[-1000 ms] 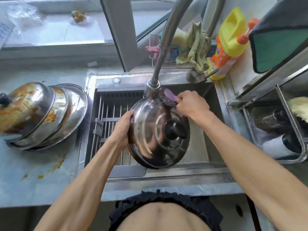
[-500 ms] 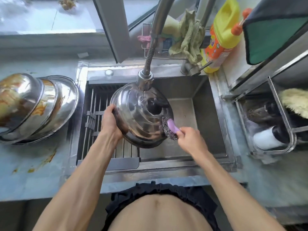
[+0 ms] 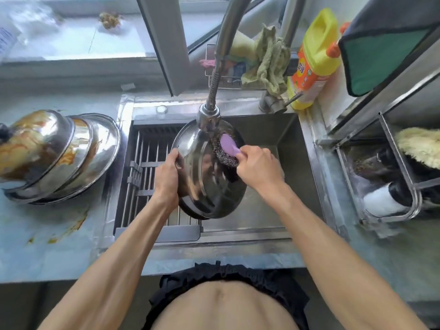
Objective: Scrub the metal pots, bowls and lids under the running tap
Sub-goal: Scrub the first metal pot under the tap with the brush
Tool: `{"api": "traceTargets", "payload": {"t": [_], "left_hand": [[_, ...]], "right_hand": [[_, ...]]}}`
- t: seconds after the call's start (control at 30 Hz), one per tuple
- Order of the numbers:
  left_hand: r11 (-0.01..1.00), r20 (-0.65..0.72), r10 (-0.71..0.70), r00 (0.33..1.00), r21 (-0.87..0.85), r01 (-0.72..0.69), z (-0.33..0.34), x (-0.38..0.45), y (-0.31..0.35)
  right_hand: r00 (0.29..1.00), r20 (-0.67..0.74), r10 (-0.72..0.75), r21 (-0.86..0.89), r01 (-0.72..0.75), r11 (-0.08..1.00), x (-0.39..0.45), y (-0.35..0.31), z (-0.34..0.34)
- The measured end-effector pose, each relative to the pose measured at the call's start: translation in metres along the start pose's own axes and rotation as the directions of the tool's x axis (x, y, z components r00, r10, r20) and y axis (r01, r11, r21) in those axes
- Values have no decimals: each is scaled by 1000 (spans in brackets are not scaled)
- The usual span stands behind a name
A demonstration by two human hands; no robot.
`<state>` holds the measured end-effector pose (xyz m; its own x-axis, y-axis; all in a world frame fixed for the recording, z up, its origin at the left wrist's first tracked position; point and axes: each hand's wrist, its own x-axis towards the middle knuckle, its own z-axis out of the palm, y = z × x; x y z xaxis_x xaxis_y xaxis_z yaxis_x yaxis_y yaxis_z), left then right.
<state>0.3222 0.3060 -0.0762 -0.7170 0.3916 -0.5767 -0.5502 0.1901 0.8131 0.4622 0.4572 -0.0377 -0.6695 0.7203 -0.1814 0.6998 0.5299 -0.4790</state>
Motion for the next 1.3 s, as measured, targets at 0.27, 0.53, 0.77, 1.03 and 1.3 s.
{"api": "traceTargets", "payload": {"t": [0.27, 0.53, 0.77, 1.03, 1.3], "left_hand": [[966, -61, -89, 994, -249, 71, -13, -1, 7], [975, -182, -98, 978, -214, 58, 12, -6, 11], [997, -159, 26, 987, -68, -37, 15, -23, 1], [969, -171, -56, 984, -248, 12, -4, -23, 15], [959, -229, -150, 962, -269, 86, 4, -1, 16]], "right_hand": [[990, 74, 122, 185, -133, 974, 17, 51, 7], [997, 77, 28, 115, -37, 993, -39, 35, 35], [999, -45, -17, 16, 18, 1000, -3, -8, 3], [979, 133, 156, 13, -159, 987, 29, 37, -10], [996, 93, 3, 53, -8, 999, -29, 42, 21]]}}
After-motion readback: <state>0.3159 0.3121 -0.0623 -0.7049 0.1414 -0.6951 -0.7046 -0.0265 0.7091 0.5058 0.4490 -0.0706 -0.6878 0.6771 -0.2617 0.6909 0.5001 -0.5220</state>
